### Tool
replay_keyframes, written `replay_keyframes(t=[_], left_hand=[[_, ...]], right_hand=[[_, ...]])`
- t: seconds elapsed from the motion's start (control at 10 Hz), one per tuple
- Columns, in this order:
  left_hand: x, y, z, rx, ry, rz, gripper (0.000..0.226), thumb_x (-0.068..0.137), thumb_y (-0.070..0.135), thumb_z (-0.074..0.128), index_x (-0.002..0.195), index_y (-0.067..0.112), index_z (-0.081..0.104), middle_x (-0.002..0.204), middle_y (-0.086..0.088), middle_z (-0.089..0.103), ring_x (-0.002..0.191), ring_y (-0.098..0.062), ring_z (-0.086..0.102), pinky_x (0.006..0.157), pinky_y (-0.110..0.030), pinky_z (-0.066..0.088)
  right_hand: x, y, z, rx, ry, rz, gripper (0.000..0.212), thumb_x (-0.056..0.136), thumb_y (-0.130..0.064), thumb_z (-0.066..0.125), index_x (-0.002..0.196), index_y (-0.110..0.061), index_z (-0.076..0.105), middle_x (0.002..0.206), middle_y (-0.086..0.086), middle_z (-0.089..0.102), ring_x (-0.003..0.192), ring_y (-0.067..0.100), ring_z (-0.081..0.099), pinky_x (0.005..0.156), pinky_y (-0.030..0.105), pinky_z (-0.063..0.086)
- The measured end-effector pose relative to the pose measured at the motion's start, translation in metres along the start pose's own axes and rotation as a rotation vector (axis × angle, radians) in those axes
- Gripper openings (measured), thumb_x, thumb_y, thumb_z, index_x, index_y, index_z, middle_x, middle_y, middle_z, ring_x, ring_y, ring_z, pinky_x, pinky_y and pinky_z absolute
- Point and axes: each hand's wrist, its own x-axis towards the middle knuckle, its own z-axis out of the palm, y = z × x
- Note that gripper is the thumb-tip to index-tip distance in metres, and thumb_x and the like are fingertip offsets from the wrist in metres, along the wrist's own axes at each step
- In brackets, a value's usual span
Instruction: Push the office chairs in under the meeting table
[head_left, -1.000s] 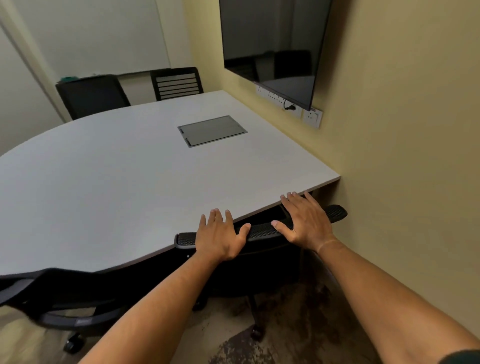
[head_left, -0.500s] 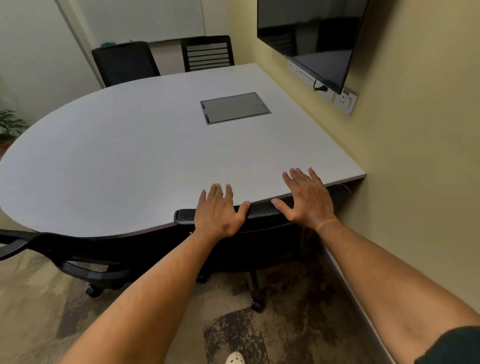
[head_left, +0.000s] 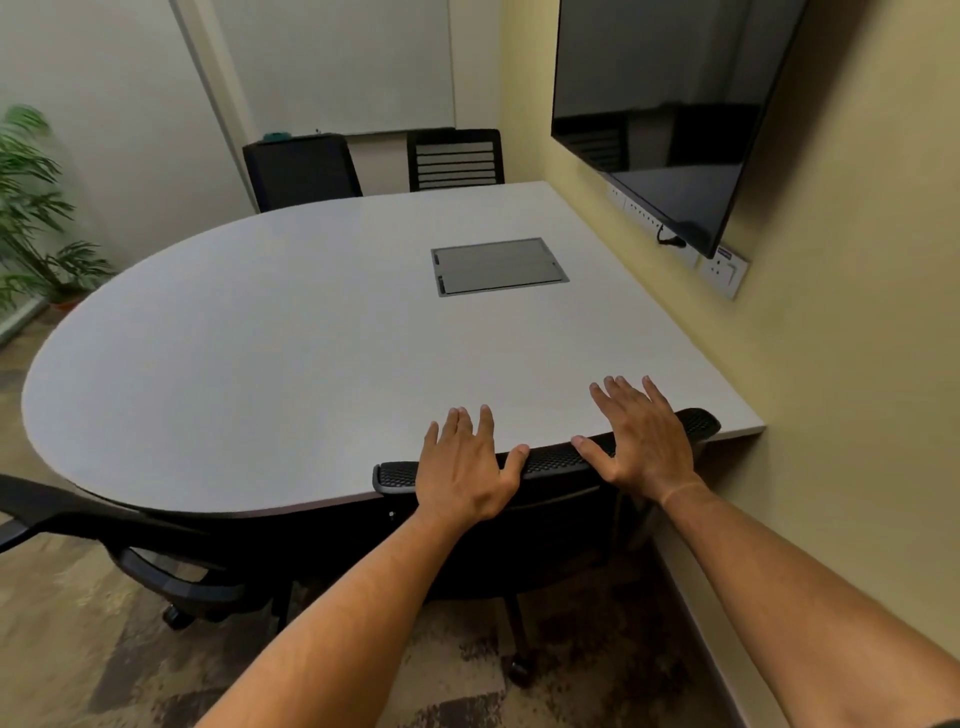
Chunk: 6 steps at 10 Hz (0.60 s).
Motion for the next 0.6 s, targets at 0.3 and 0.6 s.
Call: replay_keyframes(t=[0.3, 0.6], left_hand=[[0.003, 0.009, -0.002, 0.069, 0.021, -0.064, 0.089, 0.085, 0.073, 0.007, 0.154, 0.017, 0.018, 0.158, -0.017, 0.026, 0.149, -0.025, 0.015, 0.122, -0.041, 0.007], [-0.017, 0.031, -0.016, 0.027, 0.099, -0.195, 0.094, 0.080, 0.074, 0.003, 0.154, 0.018, -0.006, 0.161, -0.021, 0.001, 0.150, -0.029, -0.006, 0.120, -0.040, -0.006]], right_hand=[[0.005, 0.013, 0.000, 0.077, 0.027, -0.096, 0.082, 0.086, -0.067, 0.033, 0.142, -0.009, 0.044, 0.146, 0.018, 0.045, 0.139, 0.028, 0.037, 0.119, 0.048, 0.018], [0.012, 0.024, -0.019, 0.139, 0.029, -0.173, 0.096, 0.084, -0.072, 0.030, 0.153, -0.008, 0.012, 0.158, 0.021, 0.017, 0.147, 0.033, 0.015, 0.120, 0.047, 0.011]])
